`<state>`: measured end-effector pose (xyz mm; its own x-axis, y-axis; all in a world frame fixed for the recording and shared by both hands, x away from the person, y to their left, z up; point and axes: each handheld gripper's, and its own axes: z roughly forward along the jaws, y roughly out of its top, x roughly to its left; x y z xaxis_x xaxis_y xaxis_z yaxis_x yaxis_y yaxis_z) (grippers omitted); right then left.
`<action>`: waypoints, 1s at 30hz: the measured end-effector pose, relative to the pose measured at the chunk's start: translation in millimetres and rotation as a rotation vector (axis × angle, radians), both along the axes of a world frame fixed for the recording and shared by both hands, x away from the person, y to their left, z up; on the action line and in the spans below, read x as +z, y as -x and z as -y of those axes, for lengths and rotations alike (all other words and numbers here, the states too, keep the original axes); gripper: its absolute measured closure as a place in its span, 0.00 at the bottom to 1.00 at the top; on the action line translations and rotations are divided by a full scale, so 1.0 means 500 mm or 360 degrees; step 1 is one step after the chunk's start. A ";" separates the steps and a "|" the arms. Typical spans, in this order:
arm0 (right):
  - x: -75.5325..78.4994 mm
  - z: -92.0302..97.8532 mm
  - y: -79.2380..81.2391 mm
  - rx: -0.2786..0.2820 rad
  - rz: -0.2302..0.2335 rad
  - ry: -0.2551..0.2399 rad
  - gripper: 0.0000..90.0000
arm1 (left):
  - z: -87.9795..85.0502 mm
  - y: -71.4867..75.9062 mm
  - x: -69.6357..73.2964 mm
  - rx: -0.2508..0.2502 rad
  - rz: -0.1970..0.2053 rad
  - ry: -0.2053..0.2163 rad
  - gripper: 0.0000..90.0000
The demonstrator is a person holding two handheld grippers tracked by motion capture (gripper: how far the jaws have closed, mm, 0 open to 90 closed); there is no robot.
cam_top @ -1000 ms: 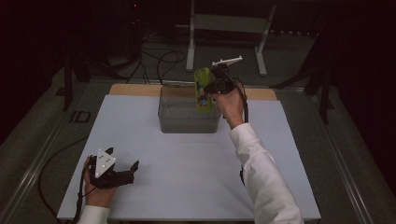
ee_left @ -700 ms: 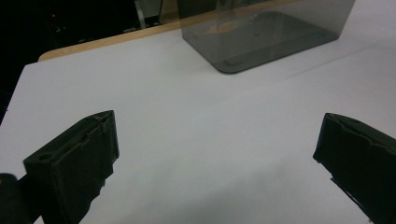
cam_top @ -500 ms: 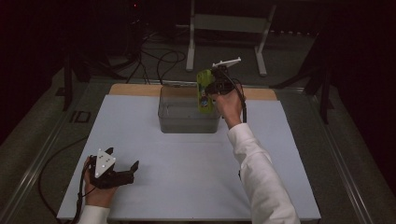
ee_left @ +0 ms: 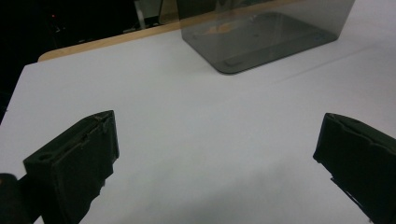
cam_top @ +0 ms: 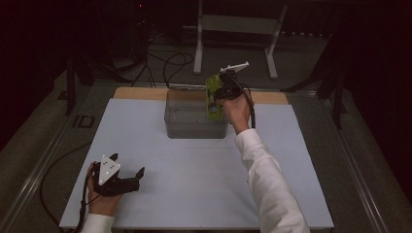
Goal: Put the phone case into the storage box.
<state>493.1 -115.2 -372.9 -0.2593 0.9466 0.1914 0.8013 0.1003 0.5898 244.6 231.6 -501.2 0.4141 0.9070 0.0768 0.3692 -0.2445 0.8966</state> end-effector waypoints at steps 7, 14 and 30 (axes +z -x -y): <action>-0.008 0.006 -0.006 -0.0020 -0.0019 -0.0001 0.87 | 0.001 0.000 -0.001 -0.0002 -0.0002 -0.0001 0.00; -0.019 0.009 -0.012 -0.0037 -0.0036 0.0004 0.87 | 0.001 0.000 -0.001 0.0000 0.0000 0.0003 0.00; -0.056 0.016 -0.025 -0.0085 -0.0088 0.0053 0.87 | 0.000 0.000 0.000 -0.0003 0.0000 0.0000 0.00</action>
